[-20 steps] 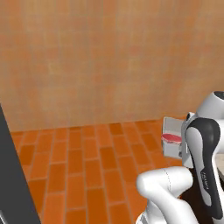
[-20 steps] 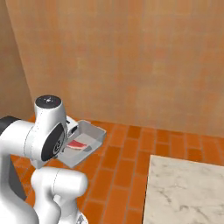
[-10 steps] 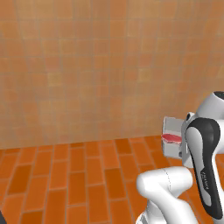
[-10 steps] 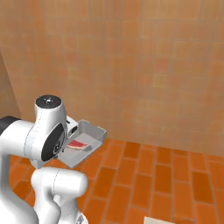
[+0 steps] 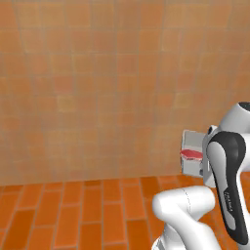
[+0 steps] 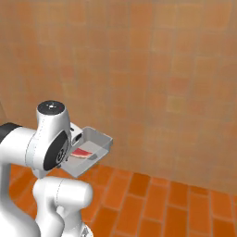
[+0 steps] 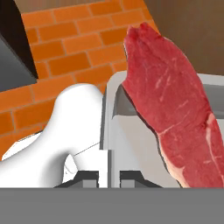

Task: Take the meat container that has the steak and place it on the second highest rack of the freezer. Then take the vegetable container that has the eggplant and bell pepper and place it on the highest rack of the freezer.

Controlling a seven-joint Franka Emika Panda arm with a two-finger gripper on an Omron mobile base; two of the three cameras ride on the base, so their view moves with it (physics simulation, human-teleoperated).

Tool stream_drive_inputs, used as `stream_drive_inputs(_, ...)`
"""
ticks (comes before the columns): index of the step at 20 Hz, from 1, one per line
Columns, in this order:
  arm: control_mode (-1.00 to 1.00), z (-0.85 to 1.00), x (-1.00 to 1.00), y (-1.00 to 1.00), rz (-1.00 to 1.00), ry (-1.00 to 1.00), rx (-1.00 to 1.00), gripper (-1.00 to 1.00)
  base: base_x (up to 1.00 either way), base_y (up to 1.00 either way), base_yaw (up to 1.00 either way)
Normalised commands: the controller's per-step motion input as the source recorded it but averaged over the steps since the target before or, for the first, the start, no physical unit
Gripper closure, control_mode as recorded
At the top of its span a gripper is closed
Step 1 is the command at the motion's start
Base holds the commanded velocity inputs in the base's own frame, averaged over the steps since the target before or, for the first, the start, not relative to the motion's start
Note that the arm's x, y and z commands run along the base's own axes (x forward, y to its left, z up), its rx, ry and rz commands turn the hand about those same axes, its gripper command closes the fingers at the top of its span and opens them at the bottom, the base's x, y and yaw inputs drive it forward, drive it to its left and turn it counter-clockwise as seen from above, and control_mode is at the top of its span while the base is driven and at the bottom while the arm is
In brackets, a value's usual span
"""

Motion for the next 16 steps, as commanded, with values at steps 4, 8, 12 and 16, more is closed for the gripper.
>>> stream_drive_inputs(4, 1.0, 0.0, 0.0, 0.0, 0.0, 0.0, 0.0, 1.0, 0.64, 0.05, 0.8)
stream_drive_inputs(8, 1.0, 0.0, 0.0, 0.0, 0.0, 0.0, 0.0, 1.0, 0.02, 0.0, 1.0)
stream_drive_inputs(12, 1.0, 0.0, 0.0, 0.0, 0.0, 0.0, 0.0, 1.0, 0.06, 0.01, 1.0)
stream_drive_inputs(16, 1.0, 0.0, 0.0, 0.0, 0.0, 0.0, 0.0, 1.0, 0.16, 0.09, 1.0)
